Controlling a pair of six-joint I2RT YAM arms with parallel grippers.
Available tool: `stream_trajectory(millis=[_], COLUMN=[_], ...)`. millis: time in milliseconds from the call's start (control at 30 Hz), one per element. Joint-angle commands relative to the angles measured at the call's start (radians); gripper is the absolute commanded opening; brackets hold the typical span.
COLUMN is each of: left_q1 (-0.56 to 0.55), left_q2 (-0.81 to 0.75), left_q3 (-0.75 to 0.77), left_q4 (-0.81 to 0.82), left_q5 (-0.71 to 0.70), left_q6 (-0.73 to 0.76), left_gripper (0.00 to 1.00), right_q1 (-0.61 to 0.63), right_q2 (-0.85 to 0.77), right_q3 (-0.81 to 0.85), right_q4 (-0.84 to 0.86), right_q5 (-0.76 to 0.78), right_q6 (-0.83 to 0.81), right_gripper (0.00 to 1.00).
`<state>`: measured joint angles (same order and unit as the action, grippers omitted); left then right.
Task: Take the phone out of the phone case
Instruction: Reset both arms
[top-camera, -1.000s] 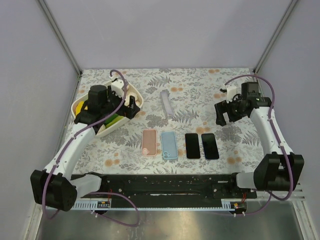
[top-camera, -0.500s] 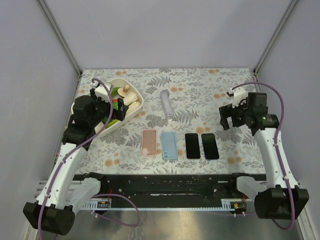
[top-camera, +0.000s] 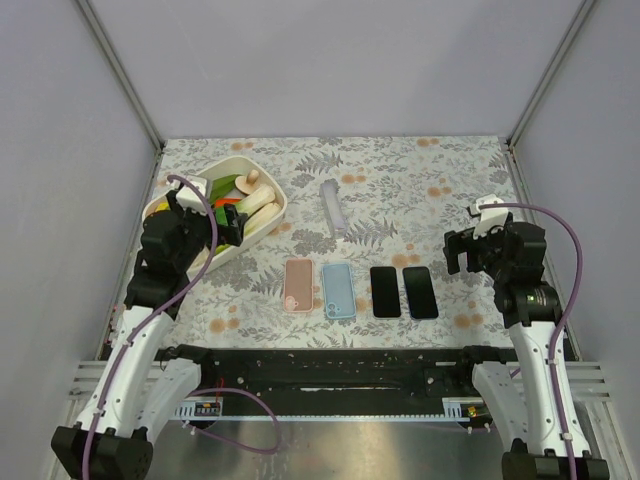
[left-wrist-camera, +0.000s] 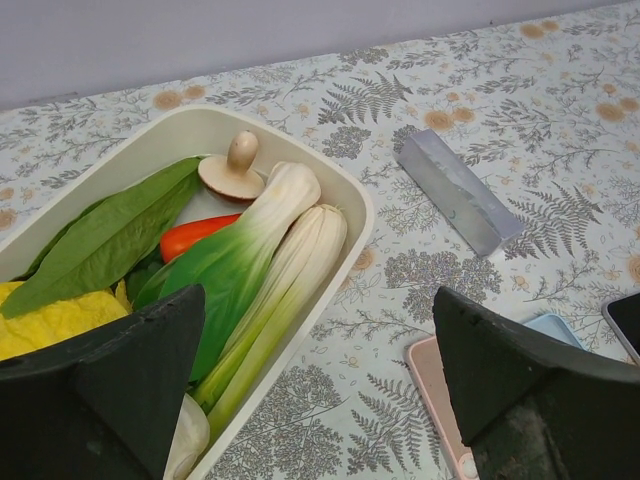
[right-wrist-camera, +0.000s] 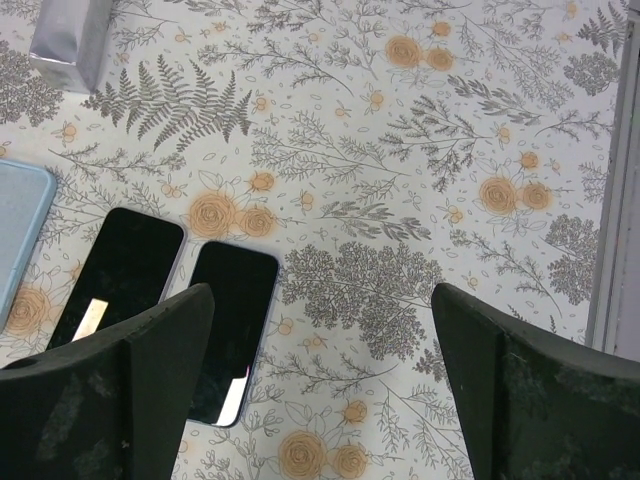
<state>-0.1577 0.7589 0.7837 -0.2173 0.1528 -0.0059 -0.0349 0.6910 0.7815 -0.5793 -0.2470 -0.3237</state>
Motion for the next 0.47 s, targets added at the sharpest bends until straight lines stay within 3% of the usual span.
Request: stream_trajectory(millis=[0,433], left_q1=[0.009,0.012], left_q2=[-0.015,-0.007], left_q3=[-0.02,-0.043], left_q4=[0.096,0.124], left_q5=[0.0,0.037], left_q6=[-0.028,-0.043], left_gripper=[0.99,0.99], right_q1=[-0.003,-0.003], right_q2=[0.007,0.03], right_q3=[-0.021,-0.041], right_q4=[0.101,0.121], right_q5=[0.009,0.028], right_q6=[0.038,0.043], right_gripper=[1.0,1.0])
